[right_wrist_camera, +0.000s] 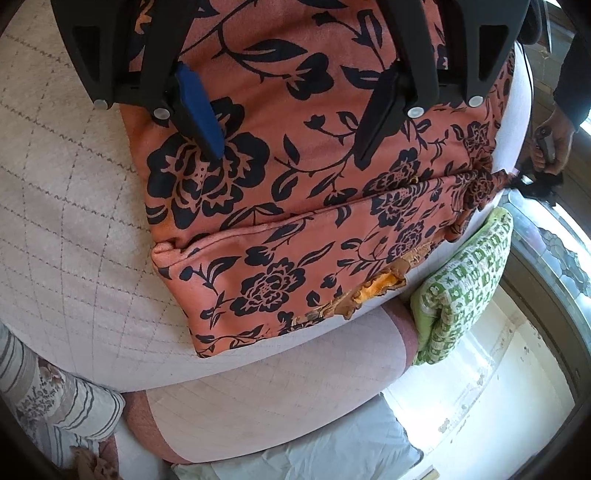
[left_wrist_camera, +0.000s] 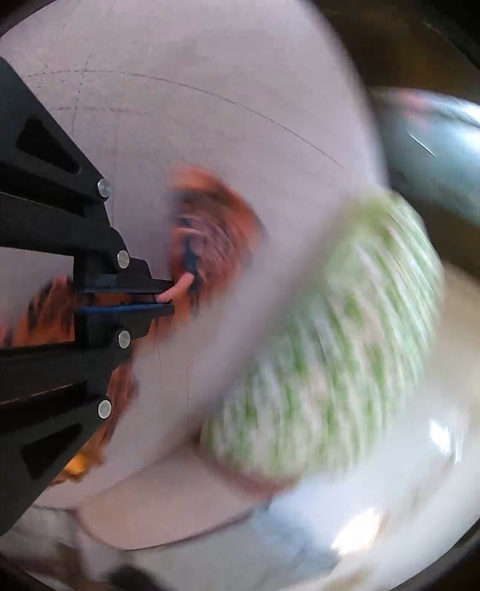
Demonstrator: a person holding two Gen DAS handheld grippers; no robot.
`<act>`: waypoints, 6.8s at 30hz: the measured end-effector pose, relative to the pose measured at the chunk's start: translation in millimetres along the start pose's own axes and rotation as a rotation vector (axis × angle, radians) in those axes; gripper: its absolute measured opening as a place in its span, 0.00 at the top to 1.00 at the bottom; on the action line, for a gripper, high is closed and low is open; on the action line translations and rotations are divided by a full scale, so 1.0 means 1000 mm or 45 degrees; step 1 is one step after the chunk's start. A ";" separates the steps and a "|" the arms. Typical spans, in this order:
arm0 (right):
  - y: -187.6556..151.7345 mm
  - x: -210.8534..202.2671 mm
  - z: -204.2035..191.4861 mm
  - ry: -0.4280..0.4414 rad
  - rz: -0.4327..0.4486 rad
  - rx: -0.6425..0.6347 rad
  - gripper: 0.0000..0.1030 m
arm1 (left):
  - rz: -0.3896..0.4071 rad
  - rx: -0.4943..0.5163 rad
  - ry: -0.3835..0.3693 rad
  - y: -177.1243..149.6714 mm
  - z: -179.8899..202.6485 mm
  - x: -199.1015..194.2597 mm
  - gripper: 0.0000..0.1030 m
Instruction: Fold small clothes
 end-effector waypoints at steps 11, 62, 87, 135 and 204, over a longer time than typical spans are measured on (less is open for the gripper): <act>0.000 -0.001 0.001 0.028 0.015 0.033 0.26 | -0.005 0.992 -0.697 -0.121 0.329 -0.075 0.30; 0.115 0.093 -0.042 -0.124 -0.172 0.027 0.27 | -0.278 0.592 -0.170 -0.055 0.064 0.071 0.32; 0.050 0.081 -0.063 0.085 -0.302 0.014 0.38 | -0.330 0.793 -0.129 -0.118 0.058 0.032 0.51; -0.119 -0.137 0.079 -0.178 -0.438 0.172 0.90 | -0.537 0.757 -0.192 -0.297 -0.020 -0.168 0.80; -0.115 -0.127 0.072 -0.075 -0.598 0.307 0.90 | -0.612 0.633 -0.146 -0.281 -0.024 -0.163 0.94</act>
Point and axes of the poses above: each gripper's, at about its wrist camera, not at the fingertips, and x roughly the way its jaws point, z to its right, y to its top, the point moved 5 cm from there along x, roughly the way its jaws point, and after that the axes turned 10 degrees about x, right-handed, at the moved point
